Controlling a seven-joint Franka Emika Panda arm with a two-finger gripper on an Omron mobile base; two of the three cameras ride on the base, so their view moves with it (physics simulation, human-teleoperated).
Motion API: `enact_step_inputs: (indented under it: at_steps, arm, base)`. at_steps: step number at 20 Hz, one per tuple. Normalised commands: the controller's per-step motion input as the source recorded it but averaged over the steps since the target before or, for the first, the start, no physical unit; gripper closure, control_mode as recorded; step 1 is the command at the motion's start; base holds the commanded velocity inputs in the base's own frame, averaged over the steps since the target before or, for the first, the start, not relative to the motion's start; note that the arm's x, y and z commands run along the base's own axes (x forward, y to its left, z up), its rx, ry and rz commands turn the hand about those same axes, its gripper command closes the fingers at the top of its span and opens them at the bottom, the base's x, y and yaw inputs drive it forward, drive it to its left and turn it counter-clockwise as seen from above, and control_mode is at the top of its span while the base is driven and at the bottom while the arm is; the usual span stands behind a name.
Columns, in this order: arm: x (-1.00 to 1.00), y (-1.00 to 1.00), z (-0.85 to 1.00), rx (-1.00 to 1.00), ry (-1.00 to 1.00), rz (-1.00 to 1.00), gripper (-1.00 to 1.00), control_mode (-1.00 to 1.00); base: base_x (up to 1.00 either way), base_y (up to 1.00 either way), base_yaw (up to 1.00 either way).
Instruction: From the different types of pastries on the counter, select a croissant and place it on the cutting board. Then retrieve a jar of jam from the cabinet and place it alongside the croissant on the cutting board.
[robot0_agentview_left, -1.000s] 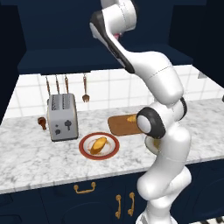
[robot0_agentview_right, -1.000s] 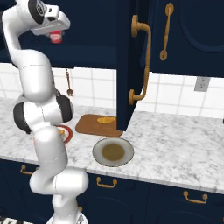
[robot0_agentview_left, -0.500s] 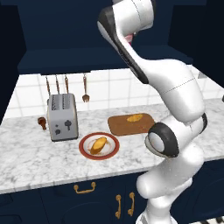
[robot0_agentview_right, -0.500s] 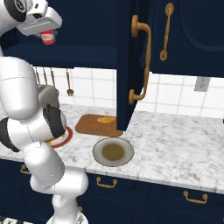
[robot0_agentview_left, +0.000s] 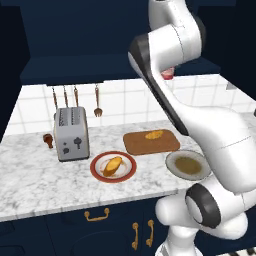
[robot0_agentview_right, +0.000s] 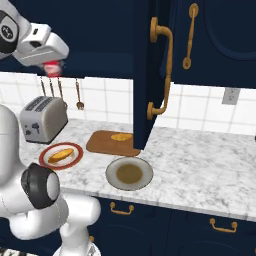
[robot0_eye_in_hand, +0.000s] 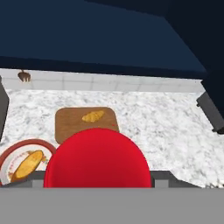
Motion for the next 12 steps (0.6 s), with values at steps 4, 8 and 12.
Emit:
enact_step_inputs:
  at_steps: [4,8,12]
  arm:
    - [-1.0,-0.35,-0.69,-0.03,0.0,-0.03,1.0,-1.0]
    - [-1.0,-0.29,-0.73,-0.04,0.0,-0.02,1.0,-1.0]
    - [-0.96,-0.21,-0.78,-0.04,0.0,-0.02,1.0,-1.0]
  base:
    - [0.0,0.0,0.0]
    - [0.0,0.0,0.0]
    - [0.0,0.0,0.0]
